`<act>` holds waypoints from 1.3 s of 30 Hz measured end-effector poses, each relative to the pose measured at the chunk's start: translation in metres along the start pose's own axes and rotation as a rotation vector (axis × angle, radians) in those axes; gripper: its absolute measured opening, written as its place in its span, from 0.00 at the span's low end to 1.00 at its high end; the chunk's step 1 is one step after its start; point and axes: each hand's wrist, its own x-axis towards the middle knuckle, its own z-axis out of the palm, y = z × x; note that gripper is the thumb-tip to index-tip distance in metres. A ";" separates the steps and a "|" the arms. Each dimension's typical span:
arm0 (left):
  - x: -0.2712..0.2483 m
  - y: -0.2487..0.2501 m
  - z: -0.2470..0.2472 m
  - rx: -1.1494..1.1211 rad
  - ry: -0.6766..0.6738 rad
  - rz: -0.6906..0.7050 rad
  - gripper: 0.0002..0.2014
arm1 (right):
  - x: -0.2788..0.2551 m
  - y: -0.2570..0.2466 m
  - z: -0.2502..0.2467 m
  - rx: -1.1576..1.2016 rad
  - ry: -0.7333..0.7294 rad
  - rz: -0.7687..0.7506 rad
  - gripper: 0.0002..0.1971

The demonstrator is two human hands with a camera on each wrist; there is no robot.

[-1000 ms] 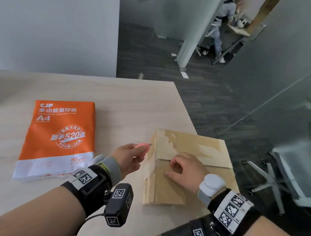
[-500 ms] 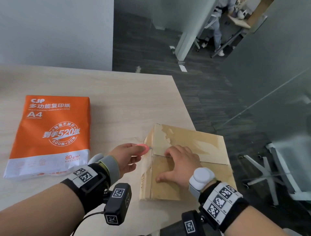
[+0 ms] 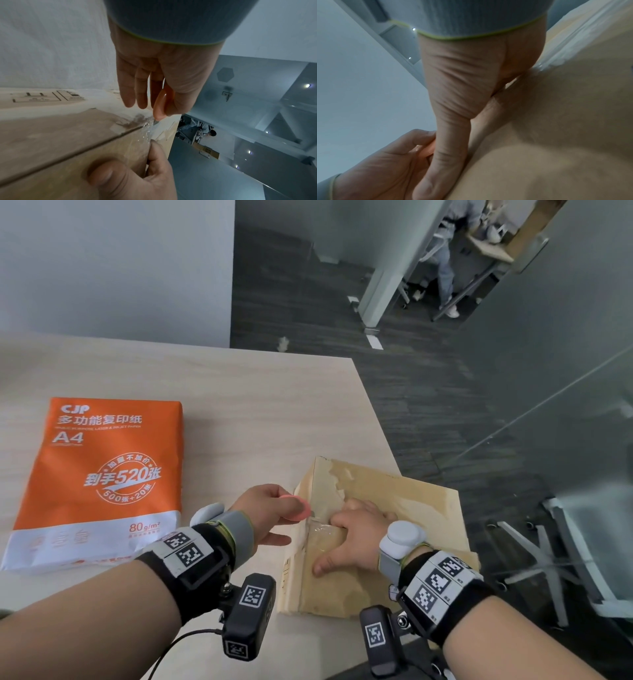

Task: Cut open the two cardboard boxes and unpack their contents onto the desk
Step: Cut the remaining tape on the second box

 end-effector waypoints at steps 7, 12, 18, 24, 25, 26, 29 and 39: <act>0.005 0.005 0.002 0.109 0.050 -0.014 0.10 | 0.003 -0.001 -0.001 -0.002 0.004 0.001 0.36; 0.006 0.011 0.000 0.190 0.044 -0.039 0.16 | 0.005 0.001 0.000 -0.002 -0.012 -0.003 0.40; -0.002 0.009 -0.004 0.129 -0.019 -0.070 0.11 | 0.004 0.003 0.000 -0.001 -0.006 -0.014 0.40; -0.005 0.002 -0.007 0.103 0.023 -0.102 0.15 | 0.002 0.003 0.003 0.005 0.006 -0.013 0.39; -0.008 0.002 -0.007 0.092 0.010 -0.113 0.14 | 0.001 0.004 0.003 0.009 0.008 -0.017 0.38; -0.011 0.002 -0.006 0.081 -0.009 -0.126 0.13 | 0.000 0.004 0.004 0.013 0.009 -0.021 0.37; -0.018 -0.002 -0.002 0.108 -0.060 -0.140 0.11 | 0.000 0.005 0.005 0.028 0.007 -0.024 0.36; -0.017 0.004 -0.020 -0.017 0.059 -0.090 0.09 | -0.007 0.016 -0.004 0.243 0.288 -0.056 0.19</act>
